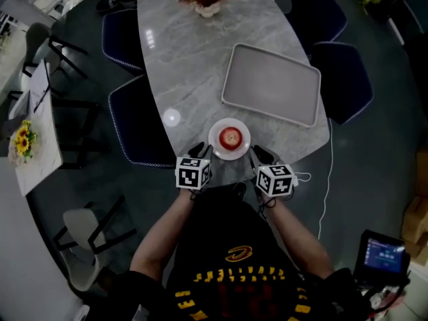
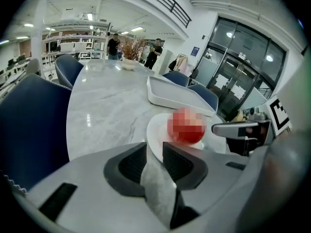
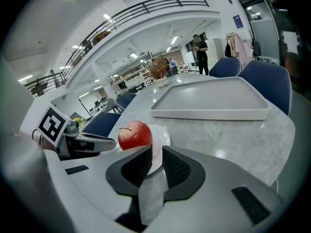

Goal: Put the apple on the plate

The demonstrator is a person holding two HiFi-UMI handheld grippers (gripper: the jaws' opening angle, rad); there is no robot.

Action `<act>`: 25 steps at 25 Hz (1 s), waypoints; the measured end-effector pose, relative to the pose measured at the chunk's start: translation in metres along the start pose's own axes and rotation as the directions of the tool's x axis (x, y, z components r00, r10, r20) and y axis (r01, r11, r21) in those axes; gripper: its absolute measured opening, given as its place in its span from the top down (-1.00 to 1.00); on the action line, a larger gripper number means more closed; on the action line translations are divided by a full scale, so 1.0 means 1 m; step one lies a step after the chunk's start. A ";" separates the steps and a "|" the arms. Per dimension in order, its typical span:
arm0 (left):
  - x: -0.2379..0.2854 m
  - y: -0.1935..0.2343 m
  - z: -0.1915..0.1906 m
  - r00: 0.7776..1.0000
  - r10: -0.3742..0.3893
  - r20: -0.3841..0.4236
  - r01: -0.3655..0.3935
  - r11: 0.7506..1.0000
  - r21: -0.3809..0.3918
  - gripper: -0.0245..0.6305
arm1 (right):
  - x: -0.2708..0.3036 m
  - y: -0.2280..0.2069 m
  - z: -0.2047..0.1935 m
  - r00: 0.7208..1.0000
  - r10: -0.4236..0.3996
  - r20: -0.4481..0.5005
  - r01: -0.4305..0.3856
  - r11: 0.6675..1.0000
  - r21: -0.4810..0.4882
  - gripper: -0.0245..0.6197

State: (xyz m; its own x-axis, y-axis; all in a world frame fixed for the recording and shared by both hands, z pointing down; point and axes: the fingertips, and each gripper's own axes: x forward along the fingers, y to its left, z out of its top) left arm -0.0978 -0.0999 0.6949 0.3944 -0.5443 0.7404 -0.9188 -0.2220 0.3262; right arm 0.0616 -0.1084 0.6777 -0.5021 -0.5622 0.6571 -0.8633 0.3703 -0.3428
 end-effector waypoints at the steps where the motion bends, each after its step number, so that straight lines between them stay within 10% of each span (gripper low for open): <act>1: 0.006 0.004 -0.002 1.000 0.002 -0.013 -0.002 1.000 -0.014 0.64 | 0.007 -0.003 -0.004 1.000 -0.006 -0.019 0.006 1.000 0.007 0.77; 25: 0.042 0.001 -0.006 0.997 -0.047 -0.065 0.036 0.986 -0.164 0.65 | 0.042 -0.027 -0.028 0.997 0.009 -0.079 0.011 0.969 0.248 0.77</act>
State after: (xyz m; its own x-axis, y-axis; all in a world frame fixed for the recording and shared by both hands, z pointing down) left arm -0.0821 -0.1182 0.7296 0.4371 -0.4799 0.7607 -0.8895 -0.1056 0.4445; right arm 0.0651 -0.1220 0.7333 -0.5043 -0.4990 0.7047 -0.8543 0.1689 -0.4916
